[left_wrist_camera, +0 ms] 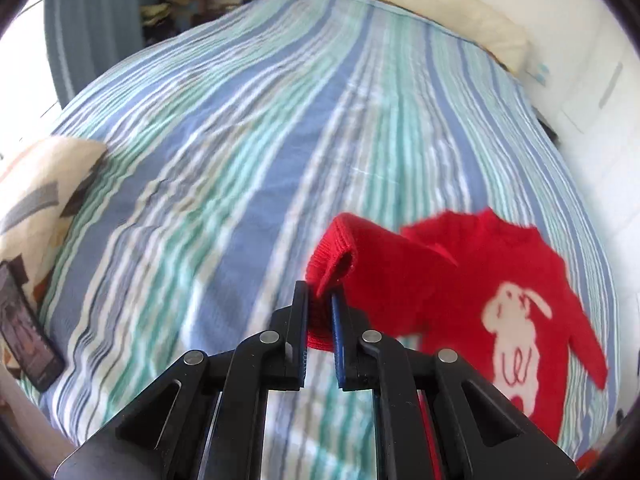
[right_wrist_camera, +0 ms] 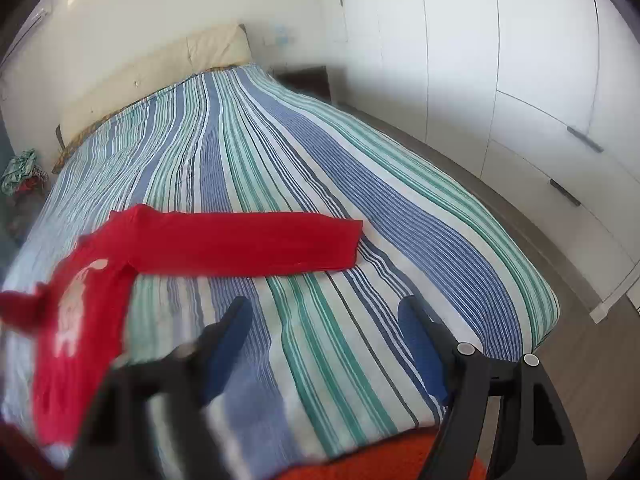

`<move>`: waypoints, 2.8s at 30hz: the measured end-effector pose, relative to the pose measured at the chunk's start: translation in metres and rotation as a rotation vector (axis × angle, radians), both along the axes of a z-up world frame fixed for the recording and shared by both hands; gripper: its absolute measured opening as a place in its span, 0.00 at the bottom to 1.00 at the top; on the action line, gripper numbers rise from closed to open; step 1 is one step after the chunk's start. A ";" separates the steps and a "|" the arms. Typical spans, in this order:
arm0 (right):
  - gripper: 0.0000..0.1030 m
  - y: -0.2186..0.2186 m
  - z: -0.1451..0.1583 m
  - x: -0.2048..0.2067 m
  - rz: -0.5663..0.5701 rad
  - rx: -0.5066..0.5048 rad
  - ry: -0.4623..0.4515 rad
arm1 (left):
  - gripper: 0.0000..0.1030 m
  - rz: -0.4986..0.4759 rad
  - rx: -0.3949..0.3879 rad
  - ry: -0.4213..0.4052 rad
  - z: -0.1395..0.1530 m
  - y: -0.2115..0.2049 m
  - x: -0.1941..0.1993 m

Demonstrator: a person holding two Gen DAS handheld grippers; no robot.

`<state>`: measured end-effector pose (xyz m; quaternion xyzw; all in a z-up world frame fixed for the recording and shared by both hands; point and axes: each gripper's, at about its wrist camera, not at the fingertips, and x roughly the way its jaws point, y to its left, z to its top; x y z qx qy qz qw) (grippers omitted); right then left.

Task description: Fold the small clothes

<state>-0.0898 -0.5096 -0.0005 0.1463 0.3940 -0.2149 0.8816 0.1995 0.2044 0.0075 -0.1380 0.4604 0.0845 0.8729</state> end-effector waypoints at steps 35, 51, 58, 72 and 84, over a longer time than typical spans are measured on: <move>0.73 -0.004 -0.023 0.017 0.017 0.065 0.104 | 0.39 0.405 0.097 0.238 -0.088 0.137 -0.041; 0.73 0.005 -0.025 0.022 0.041 0.016 0.144 | 0.61 0.275 0.141 0.275 -0.127 0.091 -0.007; 0.73 0.000 -0.024 0.019 0.026 0.032 0.128 | 0.70 0.341 0.120 0.250 -0.122 0.117 -0.039; 0.73 0.004 -0.016 0.014 0.007 -0.016 0.100 | 0.76 0.131 0.077 0.061 -0.074 0.008 -0.088; 0.73 0.003 -0.012 0.009 -0.004 -0.036 0.082 | 0.85 0.016 0.159 0.089 -0.115 -0.047 -0.095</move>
